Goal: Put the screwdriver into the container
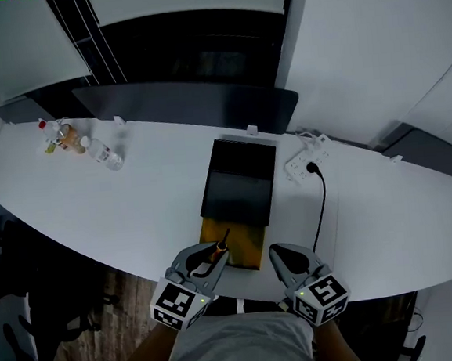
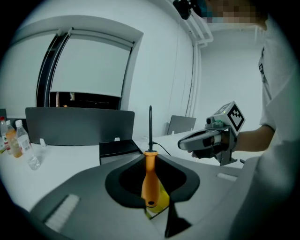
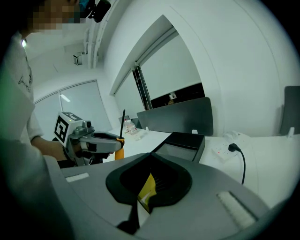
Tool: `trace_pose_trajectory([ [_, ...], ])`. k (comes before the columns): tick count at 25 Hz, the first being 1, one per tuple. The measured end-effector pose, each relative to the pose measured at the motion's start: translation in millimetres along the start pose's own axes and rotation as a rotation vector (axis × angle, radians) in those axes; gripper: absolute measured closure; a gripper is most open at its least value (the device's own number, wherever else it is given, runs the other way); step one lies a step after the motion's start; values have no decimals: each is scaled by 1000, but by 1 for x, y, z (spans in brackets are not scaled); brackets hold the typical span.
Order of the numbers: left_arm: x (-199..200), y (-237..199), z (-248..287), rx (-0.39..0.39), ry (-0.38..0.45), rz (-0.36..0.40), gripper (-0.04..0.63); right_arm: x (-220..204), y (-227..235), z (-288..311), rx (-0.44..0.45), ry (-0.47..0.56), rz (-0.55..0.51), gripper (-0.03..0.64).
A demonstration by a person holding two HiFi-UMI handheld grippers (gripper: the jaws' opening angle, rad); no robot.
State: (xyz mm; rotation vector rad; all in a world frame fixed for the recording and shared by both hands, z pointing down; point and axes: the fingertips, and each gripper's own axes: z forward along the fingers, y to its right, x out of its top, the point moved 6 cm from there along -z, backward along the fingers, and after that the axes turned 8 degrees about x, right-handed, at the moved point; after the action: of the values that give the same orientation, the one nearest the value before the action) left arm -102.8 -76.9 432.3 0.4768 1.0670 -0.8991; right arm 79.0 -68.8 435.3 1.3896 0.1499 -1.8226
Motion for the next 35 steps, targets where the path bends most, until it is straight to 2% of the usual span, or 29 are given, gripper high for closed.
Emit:
trace_pose_trajectory([
  [9, -11, 6, 20, -33, -74, 155, 528, -9, 1, 2, -11, -10, 24, 601],
  [19, -38, 6, 47, -69, -216, 295, 526, -13, 8, 4, -13, -14, 39, 601],
  [26, -68, 1, 69, -114, -326, 334, 526, -19, 12, 6, -5, -30, 50, 601],
  [35, -89, 2, 89, -160, -429, 385, 526, -25, 15, 8, -2, -43, 64, 601],
])
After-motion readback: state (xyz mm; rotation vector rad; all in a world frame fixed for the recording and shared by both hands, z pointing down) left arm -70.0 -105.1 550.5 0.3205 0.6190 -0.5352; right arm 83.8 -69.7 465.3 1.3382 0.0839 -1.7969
